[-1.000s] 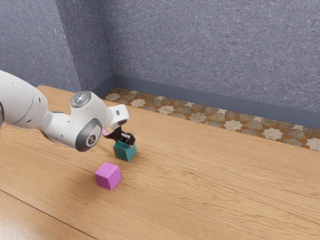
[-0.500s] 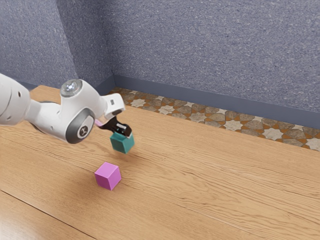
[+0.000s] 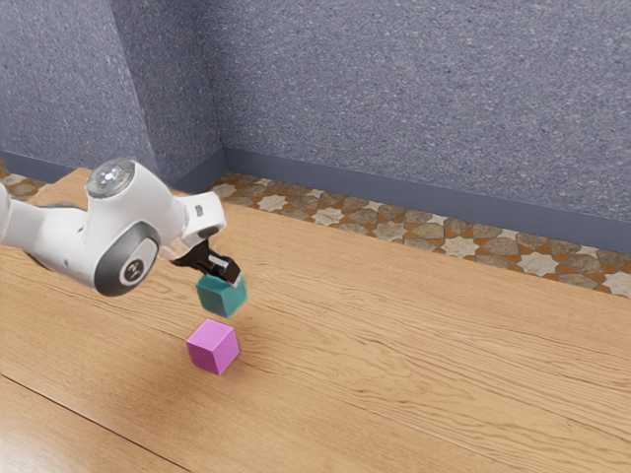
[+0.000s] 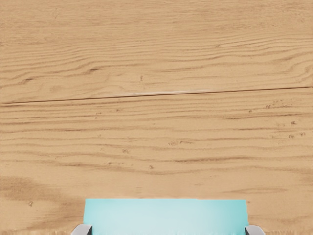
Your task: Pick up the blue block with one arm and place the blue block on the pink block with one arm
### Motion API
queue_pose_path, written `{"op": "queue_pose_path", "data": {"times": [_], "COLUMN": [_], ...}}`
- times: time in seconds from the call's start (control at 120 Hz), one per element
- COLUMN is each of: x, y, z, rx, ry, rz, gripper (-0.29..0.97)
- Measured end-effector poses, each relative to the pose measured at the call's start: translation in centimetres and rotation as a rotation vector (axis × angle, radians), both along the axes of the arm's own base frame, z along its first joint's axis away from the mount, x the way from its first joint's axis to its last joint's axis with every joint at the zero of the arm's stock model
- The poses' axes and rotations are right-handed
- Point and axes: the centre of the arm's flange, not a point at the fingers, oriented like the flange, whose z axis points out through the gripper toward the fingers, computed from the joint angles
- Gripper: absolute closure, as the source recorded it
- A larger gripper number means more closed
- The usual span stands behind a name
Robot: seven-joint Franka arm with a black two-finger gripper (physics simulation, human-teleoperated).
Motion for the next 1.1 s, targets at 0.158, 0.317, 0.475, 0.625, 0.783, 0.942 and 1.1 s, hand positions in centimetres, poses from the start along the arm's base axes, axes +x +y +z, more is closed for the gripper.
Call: {"op": "queue_pose_path", "data": {"times": [0.158, 0.317, 0.475, 0.625, 0.783, 0.942, 1.1], "x": [-1.6, -2.8, -3.8, -4.7, -5.0, -5.0, -5.1], "y": [-0.1, -0.2, -0.2, -0.2, -0.2, -0.2, -0.2], "z": [-0.2, -0.2, -0.1, -0.4, -0.7, -0.8, -0.5], "rx": [0.002, 0.003, 0.005, 0.006, 0.005, 0.004, 0.004], "ry": [0.012, 0.017, 0.018, 0.026, 0.032, 0.032, 0.028], "rz": [0.001, 0.003, 0.006, 0.007, 0.009, 0.01, 0.01], "gripper": [0.48, 0.48, 0.49, 0.5, 0.5, 0.51, 0.32]}}
